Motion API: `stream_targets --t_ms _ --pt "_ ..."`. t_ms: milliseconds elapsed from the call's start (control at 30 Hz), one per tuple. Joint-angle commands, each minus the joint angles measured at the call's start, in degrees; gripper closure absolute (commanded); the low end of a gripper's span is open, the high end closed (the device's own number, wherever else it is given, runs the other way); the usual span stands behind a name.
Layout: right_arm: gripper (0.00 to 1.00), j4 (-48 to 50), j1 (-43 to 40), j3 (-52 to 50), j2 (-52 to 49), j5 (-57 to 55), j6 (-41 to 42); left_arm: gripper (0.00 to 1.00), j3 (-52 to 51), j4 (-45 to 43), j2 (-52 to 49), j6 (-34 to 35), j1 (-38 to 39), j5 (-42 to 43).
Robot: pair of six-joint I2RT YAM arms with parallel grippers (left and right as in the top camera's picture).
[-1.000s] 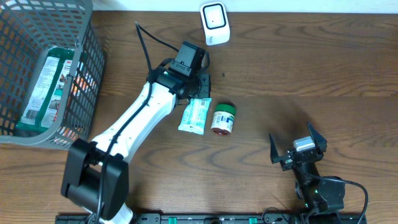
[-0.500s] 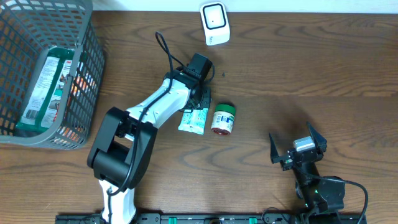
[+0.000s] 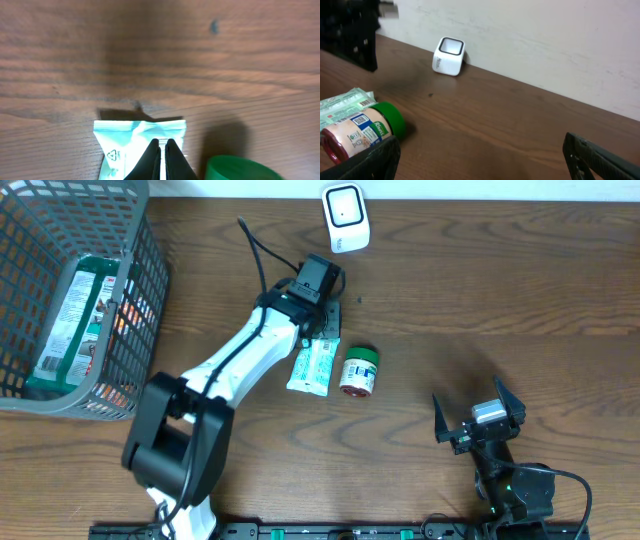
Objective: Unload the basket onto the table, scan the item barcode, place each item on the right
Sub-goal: 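Lower the wipes packet beside the jar and adjust it with the left gripper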
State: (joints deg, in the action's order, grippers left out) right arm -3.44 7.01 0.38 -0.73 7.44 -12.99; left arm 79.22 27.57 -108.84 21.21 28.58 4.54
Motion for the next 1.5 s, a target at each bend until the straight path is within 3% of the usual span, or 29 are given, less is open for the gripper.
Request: stream_targets --t_ms 0,433,767,1267,1467 --pt "0.01 -0.24 0.92 -0.07 0.24 -0.35 0.72 0.93 0.00 0.37 0.11 0.55 0.13 -0.52" --pt "0.01 -0.24 0.92 -0.07 0.24 -0.35 0.72 0.93 -3.15 -0.50 -8.00 0.50 0.44 -1.62" --pt "0.01 -0.24 0.92 -0.07 0.24 -0.35 0.72 0.93 -1.95 -0.90 1.60 0.59 1.29 -1.53" --pt "0.01 -0.22 0.92 -0.07 0.24 -0.33 0.72 0.93 -3.48 -0.63 -4.02 1.84 4.24 -1.14" --pt "0.01 -0.24 0.92 -0.07 0.13 -0.35 0.72 0.93 -3.23 -0.83 -0.76 1.36 3.93 -1.27"
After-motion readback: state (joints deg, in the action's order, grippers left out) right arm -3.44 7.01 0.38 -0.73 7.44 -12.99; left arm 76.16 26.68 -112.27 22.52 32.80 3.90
